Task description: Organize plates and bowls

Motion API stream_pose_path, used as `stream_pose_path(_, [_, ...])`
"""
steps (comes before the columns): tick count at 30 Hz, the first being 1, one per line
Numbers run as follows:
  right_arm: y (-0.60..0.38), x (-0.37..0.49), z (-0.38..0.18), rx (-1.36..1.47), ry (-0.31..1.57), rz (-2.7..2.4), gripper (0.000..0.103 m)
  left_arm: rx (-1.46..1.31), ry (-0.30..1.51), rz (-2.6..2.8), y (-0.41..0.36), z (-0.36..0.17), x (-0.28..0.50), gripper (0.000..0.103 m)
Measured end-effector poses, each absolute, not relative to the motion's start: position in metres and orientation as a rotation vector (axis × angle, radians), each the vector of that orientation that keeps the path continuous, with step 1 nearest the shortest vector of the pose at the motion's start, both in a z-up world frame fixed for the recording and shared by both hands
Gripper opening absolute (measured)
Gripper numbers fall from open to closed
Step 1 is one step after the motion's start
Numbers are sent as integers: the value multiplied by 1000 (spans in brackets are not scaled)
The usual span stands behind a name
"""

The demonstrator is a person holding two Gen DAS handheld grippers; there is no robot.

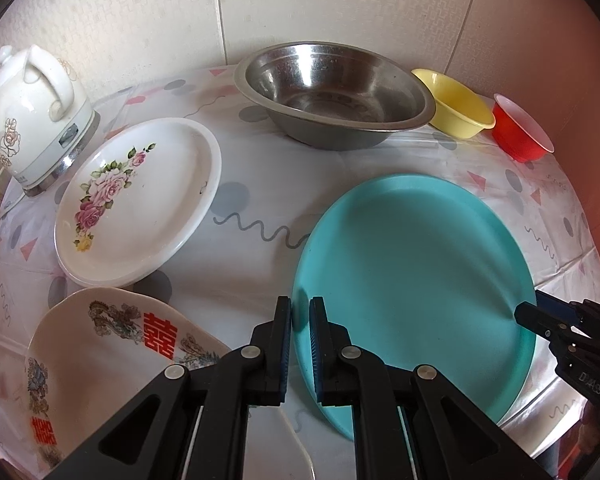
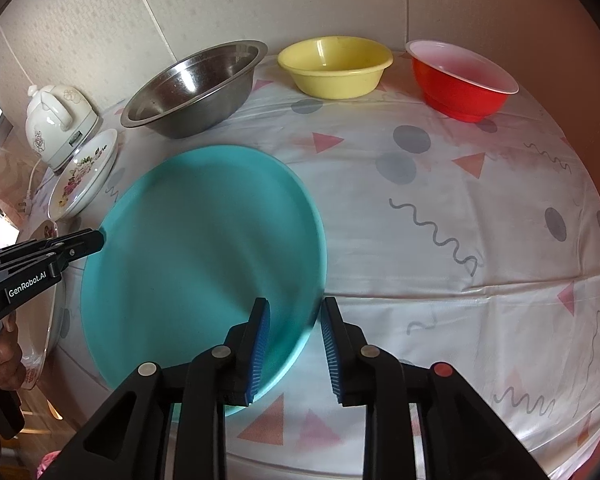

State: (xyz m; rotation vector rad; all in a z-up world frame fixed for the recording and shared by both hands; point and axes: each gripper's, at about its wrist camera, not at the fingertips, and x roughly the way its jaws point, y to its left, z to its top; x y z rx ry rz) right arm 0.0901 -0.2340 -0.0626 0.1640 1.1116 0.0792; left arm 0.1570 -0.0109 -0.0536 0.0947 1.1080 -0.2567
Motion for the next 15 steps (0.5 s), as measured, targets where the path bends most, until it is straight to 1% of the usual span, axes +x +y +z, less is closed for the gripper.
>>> stream_pose_path(9, [-233, 88, -62, 174, 1115, 69, 33, 27, 1069, -230, 7, -41, 148, 10])
stream_pose_path(11, [-234, 87, -61, 174, 1117, 61, 35, -3, 1060, -232, 13, -37, 145, 10])
stream_pose_path(15, [-240, 85, -61, 178, 1121, 40, 36, -45, 1032, -223, 24, -26, 138, 10])
